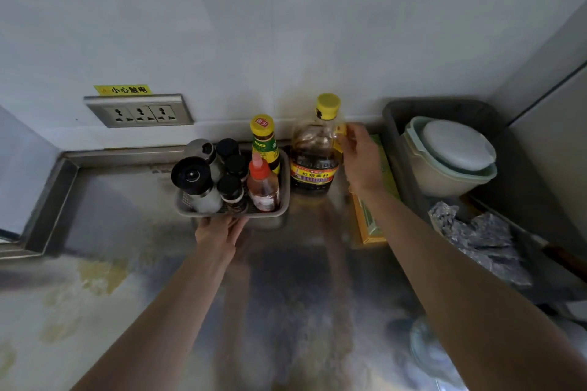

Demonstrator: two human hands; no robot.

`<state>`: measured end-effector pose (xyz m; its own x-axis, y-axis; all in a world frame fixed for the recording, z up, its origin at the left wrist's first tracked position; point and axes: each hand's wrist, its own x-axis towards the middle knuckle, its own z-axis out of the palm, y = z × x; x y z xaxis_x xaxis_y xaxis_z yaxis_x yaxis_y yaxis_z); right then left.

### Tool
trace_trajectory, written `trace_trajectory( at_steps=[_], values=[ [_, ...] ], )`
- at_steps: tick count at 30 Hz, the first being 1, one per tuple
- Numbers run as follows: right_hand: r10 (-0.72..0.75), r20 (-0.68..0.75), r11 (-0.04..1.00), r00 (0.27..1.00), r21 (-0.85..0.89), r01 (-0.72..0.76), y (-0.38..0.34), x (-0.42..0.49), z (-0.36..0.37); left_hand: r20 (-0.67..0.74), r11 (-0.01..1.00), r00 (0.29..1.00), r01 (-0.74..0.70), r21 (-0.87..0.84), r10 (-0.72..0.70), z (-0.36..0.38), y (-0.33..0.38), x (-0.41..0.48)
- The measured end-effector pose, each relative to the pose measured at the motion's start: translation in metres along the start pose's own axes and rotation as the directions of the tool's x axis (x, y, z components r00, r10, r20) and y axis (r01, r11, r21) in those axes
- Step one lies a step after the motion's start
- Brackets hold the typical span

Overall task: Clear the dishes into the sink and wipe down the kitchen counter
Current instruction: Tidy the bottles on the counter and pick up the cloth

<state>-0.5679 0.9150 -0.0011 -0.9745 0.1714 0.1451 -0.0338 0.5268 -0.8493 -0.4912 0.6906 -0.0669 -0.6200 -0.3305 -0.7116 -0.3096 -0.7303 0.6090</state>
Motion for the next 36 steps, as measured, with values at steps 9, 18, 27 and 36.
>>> trace_trajectory(
  at_steps=[9,18,27,36],
  values=[
    [0.118,0.044,0.980,0.992,0.156,-0.123,0.034,-0.027,0.051,0.108,0.999,0.994,-0.011,0.038,0.007,-0.009,-0.004,0.015],
    [0.105,-0.064,0.993,0.992,0.067,-0.100,0.035,-0.009,0.055,0.121,1.000,0.993,-0.019,0.018,0.017,-0.008,-0.006,0.012],
    [0.051,0.086,0.996,0.995,0.072,-0.058,0.047,0.031,0.028,0.116,0.999,0.992,-0.045,-0.009,0.046,0.018,-0.022,0.004],
    [0.101,0.049,0.995,0.994,0.001,-0.101,0.046,0.015,0.028,0.066,0.997,0.996,-0.052,-0.052,0.056,0.034,-0.029,-0.001]
  ],
)
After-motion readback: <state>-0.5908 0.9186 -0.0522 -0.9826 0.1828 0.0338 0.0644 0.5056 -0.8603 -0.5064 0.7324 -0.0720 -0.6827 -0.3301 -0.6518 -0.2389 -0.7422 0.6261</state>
